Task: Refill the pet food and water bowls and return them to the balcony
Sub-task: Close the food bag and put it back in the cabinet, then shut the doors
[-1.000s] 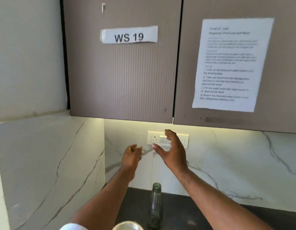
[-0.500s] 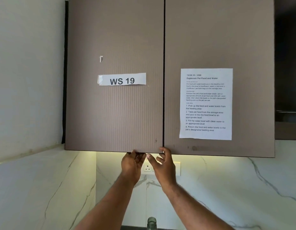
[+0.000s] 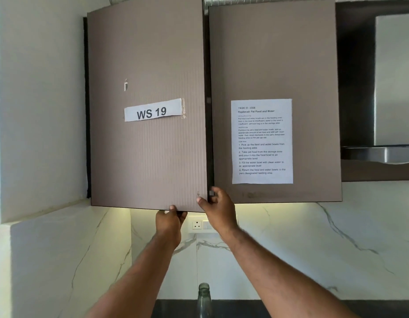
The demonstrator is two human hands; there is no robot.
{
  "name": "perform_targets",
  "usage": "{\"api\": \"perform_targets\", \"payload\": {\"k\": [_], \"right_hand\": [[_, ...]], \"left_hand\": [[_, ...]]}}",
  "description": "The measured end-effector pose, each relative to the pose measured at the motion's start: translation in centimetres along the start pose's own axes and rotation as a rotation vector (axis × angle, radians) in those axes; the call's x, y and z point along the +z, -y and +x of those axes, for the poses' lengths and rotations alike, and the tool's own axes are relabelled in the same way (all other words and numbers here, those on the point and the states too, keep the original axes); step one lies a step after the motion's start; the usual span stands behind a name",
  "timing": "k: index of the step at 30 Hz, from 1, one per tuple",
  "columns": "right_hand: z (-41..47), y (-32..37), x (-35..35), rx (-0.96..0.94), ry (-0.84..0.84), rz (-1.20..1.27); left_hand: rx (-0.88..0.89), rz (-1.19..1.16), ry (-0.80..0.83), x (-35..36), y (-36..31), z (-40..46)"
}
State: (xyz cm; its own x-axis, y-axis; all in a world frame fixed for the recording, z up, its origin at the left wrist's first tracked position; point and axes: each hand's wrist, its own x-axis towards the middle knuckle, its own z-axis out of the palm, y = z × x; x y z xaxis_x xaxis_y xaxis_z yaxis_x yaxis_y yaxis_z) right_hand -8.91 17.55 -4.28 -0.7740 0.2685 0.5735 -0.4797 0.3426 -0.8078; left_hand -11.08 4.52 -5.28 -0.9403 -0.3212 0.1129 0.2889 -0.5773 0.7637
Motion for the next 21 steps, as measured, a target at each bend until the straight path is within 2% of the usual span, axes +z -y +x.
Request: {"api": "perform_targets", "payload": {"k": [3,7,10,18,21], "right_hand": [[-2.1,2.1,-0.2,-0.006,0.002,-0.050],[-6.0,4.9,-0.2,-0.032,0.000,-0.066],[-8.9,7.2,0.0,-0.080,0.037,-0.105],[-16.0,13.7,3.6,-0.270,0.092,-0.254],[-18.5,15.8,6.0,-0.351,0.063,-0.269]], "left_hand": [[0.048,0.181,-0.011,-1.4,-1.0,-2.3],[0.243,0.800,-0.103,-4.4,-2.1,-5.6],[0.420,1.053,-0.150,-6.4,-3.2,-8.1],[0.783,1.286,-0.039,-11.2,-9.1,-13.1],[0.774,1.295,-0.037,-13.0,-11.4,-14.2]]}}
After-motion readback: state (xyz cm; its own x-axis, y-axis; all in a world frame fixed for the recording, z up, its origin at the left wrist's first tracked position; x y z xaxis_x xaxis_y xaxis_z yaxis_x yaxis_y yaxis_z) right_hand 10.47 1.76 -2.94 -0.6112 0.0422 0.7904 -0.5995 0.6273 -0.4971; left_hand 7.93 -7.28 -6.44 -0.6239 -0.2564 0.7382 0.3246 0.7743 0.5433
